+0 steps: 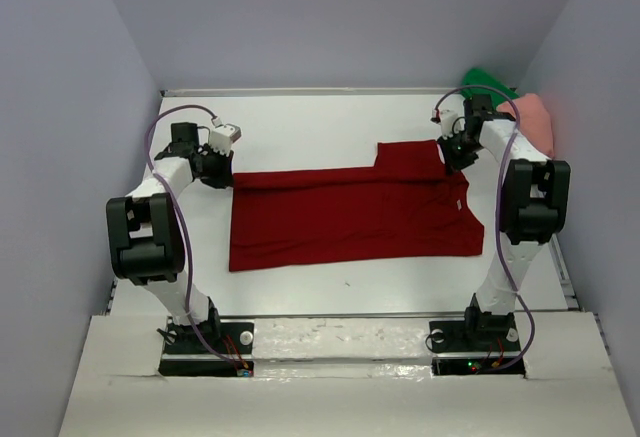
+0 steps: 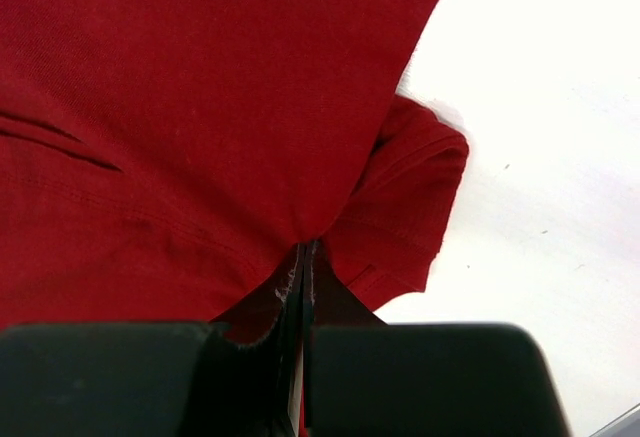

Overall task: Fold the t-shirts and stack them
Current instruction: Fold the other side of the tshirt into a rectangle

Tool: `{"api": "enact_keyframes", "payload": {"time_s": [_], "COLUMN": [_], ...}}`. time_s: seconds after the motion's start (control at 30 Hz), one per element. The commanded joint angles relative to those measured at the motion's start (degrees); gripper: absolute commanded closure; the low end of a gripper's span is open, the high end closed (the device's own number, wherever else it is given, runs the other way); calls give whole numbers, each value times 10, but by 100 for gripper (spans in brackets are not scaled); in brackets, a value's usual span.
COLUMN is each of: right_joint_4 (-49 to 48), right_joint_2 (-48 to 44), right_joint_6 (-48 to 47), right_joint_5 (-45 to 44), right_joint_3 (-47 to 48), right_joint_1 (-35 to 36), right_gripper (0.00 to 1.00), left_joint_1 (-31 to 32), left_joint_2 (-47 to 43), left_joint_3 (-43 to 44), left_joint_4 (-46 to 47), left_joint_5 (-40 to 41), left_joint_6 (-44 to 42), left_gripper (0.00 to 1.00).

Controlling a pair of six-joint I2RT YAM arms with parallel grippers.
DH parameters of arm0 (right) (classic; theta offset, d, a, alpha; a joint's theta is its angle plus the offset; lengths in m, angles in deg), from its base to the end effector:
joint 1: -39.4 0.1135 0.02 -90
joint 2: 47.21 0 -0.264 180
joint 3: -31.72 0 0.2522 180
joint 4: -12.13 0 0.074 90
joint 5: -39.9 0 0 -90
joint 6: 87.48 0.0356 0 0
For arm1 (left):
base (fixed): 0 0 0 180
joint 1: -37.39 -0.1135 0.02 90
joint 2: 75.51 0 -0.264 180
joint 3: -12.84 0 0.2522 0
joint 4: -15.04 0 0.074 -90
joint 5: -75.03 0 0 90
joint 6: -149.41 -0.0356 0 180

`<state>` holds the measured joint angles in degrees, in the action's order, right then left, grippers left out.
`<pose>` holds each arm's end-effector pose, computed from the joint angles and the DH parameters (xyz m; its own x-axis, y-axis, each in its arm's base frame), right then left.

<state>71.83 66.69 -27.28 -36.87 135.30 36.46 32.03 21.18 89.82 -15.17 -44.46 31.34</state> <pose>0.4121 -0.0130 0.2076 -0.8005 -0.4433 -0.4034 -0.4909 0.8711 0.0168 0.3559 0.0158 0.2103 -0.5620 0.3587 -0.7454 0.5652 0.8245 -0.0294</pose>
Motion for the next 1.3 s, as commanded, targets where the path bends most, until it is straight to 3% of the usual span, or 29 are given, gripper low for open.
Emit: {"api": "enact_keyframes", "payload": {"time_s": [0.0, 1.27], "right_joint_4": [-10, 10], "right_joint_2": [-41, -76], "right_joint_6": [-10, -30], "right_joint_5": [-12, -14], "right_joint_3": [0, -55], "right_joint_1": [-1, -1], "right_gripper": [100, 100], "left_joint_1": [-5, -7], "left_joint_2": [-33, -69], "left_joint_3": [8, -42], "left_joint_4": [-3, -4], "left_joint_5": [5, 31], "left_joint_6": [-8, -29], "left_gripper": [100, 100]}}
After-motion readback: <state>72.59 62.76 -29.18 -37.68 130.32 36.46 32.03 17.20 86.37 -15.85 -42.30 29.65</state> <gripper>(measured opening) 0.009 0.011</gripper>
